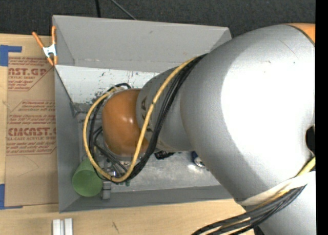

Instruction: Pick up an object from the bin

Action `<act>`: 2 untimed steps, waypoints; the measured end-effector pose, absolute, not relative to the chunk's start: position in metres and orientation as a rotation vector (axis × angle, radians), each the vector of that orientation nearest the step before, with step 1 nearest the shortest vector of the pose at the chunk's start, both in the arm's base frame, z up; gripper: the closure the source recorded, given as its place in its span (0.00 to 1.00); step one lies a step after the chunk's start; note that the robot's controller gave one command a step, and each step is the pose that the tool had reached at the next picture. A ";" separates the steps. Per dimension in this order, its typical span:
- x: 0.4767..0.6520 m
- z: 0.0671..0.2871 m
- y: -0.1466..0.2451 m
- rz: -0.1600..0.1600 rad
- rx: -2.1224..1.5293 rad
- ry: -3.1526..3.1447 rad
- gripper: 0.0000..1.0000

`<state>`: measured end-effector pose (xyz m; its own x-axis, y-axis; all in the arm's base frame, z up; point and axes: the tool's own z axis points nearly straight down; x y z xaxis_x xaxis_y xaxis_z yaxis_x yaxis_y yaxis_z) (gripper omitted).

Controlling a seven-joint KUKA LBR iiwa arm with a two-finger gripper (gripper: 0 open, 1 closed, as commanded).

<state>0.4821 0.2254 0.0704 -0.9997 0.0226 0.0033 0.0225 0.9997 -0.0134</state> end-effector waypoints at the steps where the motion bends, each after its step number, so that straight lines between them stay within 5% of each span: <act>1: 0.485 0.076 0.226 0.017 -0.038 -3.144 1.00; 2: 0.497 0.179 0.236 -0.007 -0.042 -3.149 1.00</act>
Offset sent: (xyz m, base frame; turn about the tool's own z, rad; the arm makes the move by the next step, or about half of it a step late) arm 0.0000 0.0000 0.0000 0.0000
